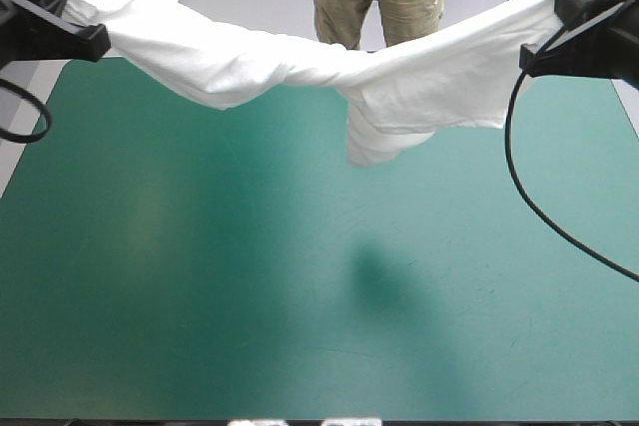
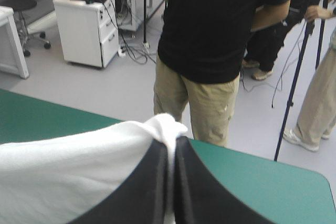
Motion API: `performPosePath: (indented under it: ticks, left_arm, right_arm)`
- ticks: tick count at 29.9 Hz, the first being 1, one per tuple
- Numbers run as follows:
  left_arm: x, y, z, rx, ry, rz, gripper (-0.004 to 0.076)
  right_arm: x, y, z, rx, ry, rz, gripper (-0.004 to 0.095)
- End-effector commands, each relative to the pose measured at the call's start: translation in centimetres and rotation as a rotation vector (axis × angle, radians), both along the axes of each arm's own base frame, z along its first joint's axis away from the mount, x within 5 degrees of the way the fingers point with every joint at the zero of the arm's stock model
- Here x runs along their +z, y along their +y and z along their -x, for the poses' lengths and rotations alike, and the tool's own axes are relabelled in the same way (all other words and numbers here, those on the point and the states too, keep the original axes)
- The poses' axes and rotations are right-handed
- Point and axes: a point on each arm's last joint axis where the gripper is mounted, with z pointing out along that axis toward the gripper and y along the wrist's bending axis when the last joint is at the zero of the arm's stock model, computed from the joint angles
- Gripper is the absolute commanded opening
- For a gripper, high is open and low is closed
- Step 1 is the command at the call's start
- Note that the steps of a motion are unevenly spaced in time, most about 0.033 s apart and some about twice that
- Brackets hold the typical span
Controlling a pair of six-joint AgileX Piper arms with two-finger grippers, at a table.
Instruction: Fold the cloth
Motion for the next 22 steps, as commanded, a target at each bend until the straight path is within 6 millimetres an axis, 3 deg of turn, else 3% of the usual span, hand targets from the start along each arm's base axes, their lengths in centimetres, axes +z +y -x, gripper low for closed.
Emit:
performPosePath:
  ticks: [1,4,8,13,17,22]
  left_arm:
    - [2.1,0.6,2.9,-0.024,-0.144,0.059,-0.0009]
    - [1.4,0.9,3.7,-0.005,-0.099,0.007,-0.0009]
    - [-0.9,1.4,4.7,0.031,-0.012,-0.107,-0.0009]
    - [-6.0,1.9,4.9,0.086,0.195,-0.193,-0.0009]
    - [-10.9,0.9,2.9,0.125,0.377,-0.175,-0.0009]
    - [-17.5,-1.3,-1.1,0.166,0.49,-0.184,-0.0009]
  right_arm:
    - [2.5,-0.5,2.8,0.014,-0.136,-0.027,-0.0017]
    - [2.0,-0.6,3.9,0.033,-0.076,-0.035,-0.0017]
    - [0.0,-1.1,5.6,0.017,0.011,-0.006,-0.0017]
    - [-4.1,-1.8,7.0,-0.022,0.159,-0.006,-0.0017]
    - [-8.2,-1.4,5.3,-0.044,0.298,-0.033,-0.0017]
    - [-13.6,-0.3,0.9,-0.066,0.4,-0.062,-0.0017]
